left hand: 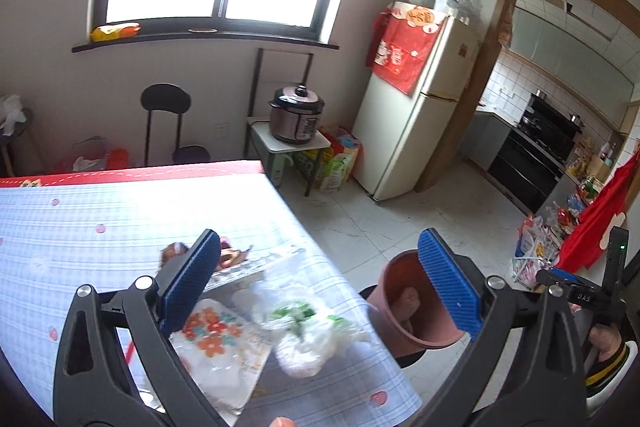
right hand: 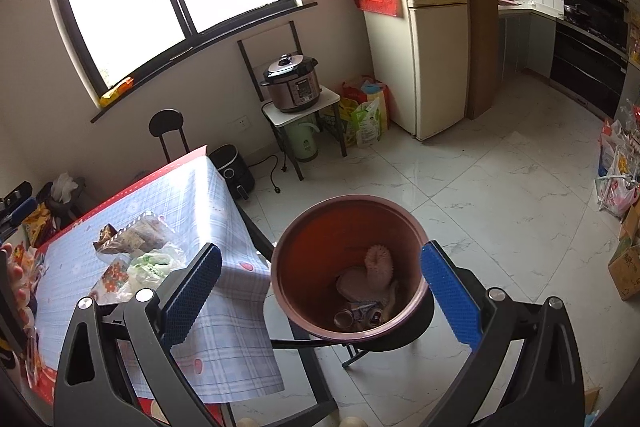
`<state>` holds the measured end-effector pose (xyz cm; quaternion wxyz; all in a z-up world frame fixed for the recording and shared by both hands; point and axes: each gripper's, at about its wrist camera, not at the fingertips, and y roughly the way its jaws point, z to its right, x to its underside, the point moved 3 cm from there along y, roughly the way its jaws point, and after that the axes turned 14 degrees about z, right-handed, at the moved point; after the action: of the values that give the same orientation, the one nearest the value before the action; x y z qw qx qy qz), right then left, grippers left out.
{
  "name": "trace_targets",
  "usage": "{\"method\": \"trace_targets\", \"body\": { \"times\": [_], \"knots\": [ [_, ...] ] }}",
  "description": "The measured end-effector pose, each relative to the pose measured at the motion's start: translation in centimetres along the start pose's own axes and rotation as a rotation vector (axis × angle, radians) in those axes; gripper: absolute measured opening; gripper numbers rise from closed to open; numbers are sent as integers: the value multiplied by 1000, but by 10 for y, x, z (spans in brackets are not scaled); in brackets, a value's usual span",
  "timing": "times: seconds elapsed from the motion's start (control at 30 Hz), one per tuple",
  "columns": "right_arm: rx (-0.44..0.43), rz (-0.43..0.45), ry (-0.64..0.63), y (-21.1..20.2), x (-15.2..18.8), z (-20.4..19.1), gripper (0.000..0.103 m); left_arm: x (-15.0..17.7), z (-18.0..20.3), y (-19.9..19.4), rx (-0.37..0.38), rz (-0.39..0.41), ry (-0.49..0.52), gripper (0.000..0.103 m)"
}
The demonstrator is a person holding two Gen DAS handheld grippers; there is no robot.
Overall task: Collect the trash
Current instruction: 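Move both tools back to the table and grasp the white plastic bag with the right gripper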
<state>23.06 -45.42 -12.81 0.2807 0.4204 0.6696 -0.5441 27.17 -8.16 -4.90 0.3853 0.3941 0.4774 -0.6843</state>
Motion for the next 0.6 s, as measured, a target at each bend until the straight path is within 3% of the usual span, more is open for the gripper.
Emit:
{"method": "trace_targets", "body": {
  "times": [0.2,0.37,0.6],
  "knots": [
    [-57,-19,-55,9,3,-60,98,9,-103,-69,-157,50,-90,97],
    [-99,-54,-110,22,11,-109,98,36,-166,-108,-264,39,-135,98],
    [-162,-117,-203,41,33,-179,98,84,-217,-132,-300,-16,-205,97]
  ]
}}
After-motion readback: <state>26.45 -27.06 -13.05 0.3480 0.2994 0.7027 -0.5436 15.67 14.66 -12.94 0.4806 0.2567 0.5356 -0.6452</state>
